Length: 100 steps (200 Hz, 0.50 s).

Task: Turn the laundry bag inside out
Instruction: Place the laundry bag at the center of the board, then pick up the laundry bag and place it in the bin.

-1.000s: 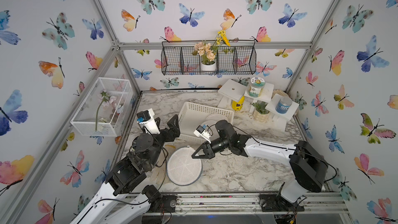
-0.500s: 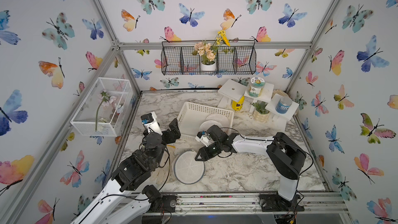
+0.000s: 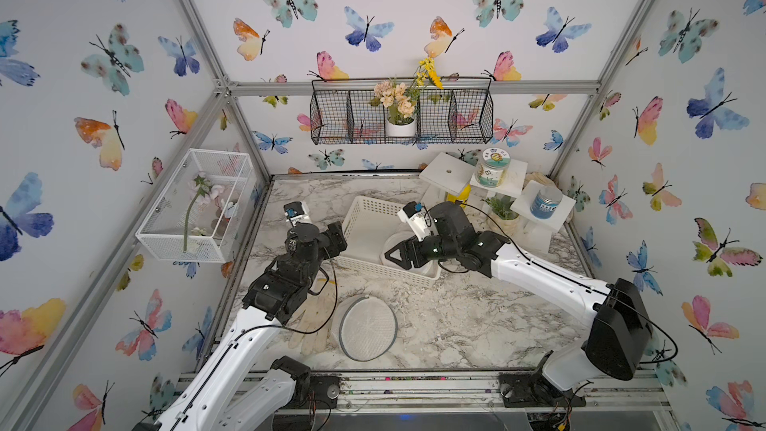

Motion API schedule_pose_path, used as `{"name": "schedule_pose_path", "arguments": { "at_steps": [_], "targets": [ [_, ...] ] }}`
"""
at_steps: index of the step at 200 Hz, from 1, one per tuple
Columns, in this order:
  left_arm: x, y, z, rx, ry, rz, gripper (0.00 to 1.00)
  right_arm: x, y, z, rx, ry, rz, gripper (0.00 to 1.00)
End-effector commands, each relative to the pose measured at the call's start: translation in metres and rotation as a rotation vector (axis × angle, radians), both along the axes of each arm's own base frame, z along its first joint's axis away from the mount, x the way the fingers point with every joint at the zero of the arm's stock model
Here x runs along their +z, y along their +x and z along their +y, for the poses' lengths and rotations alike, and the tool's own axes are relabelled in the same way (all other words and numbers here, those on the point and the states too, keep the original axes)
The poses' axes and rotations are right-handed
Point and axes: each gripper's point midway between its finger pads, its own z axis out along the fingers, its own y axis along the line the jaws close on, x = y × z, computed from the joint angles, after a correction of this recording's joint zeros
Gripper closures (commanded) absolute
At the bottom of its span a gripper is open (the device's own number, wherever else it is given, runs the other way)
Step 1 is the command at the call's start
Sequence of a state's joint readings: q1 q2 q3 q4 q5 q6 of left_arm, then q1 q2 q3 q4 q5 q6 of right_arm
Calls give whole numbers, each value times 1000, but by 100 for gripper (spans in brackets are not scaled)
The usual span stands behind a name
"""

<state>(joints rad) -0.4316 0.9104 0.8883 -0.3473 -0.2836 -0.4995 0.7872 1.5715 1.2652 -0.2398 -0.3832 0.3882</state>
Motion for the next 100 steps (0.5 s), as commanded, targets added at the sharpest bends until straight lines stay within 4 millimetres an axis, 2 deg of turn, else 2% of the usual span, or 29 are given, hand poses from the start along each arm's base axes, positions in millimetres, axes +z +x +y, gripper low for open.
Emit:
{"name": "schedule_pose_path", "arguments": {
  "at_steps": [1, 17, 38, 69, 100],
  "targets": [
    [-18, 8, -29, -127, -44, 55, 16, -35, 40, -30, -167, -179, 16, 30],
    [-31, 12, -53, -245, -61, 79, 14, -41, 60, -44, -239, -230, 23, 30],
    [-51, 17, -86, -409, -73, 140, 9, -47, 77, -56, -280, -247, 7, 30],
    [-75, 31, -107, -485, -66, 253, 9, -76, 95, -74, -306, -301, 39, 30],
    [-70, 44, -117, -510, -77, 198, 8, -100, 98, -71, -257, -351, 65, 31]
  ]
}}
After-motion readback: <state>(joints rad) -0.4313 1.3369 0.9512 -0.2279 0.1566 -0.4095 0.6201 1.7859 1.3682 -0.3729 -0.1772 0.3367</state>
